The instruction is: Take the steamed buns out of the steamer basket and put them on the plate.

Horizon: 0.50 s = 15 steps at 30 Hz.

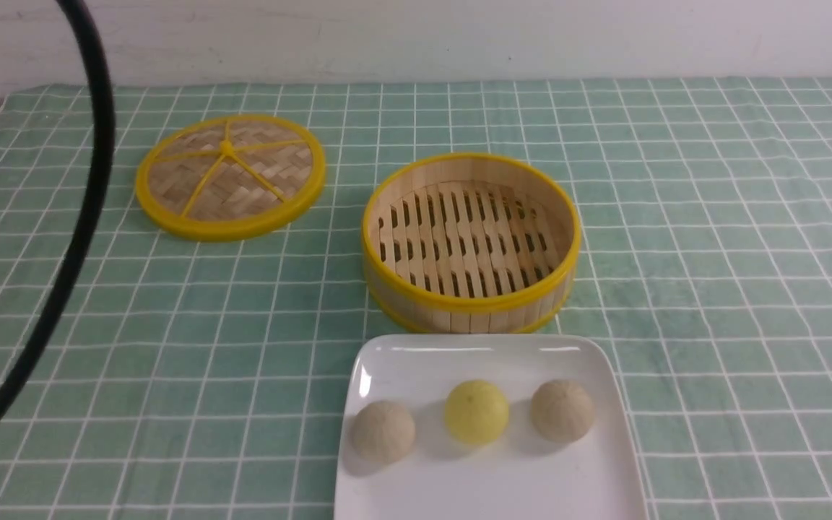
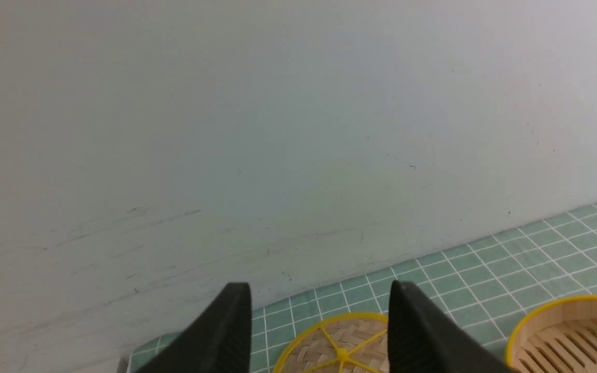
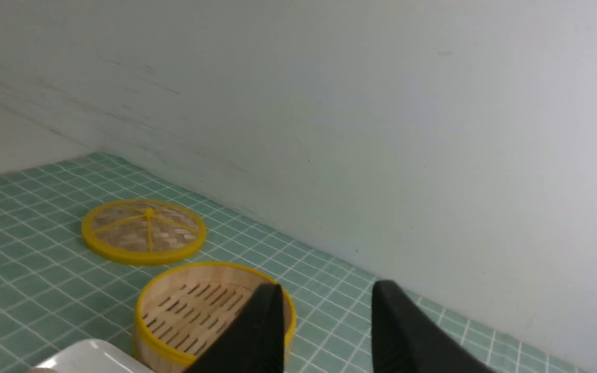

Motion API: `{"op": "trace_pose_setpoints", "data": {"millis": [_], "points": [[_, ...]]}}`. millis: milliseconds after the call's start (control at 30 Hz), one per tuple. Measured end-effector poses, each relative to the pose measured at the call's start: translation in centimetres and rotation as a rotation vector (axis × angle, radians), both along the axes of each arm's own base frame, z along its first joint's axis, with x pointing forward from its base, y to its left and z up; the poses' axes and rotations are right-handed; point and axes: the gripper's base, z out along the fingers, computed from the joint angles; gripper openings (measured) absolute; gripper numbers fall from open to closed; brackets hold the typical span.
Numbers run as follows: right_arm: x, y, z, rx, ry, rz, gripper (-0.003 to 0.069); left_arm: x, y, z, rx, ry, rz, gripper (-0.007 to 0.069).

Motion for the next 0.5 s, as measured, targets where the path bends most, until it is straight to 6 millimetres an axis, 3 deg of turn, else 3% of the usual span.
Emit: {"op": "trace_pose_setpoints", "data": {"millis": [233, 500], "points": [[4.1, 0.2, -5.7, -0.009, -0.004, -0.182, 0.0238, 0.8, -0.2, -0.5, 0.009, 0.042, 0.006, 0.0380], [6.4, 0.5, -10.2, 0.003, 0.066, -0.267, 0.0222, 2.1, -0.6, -1.1, 0.025, 0.096, 0.012, 0.0380]]}}
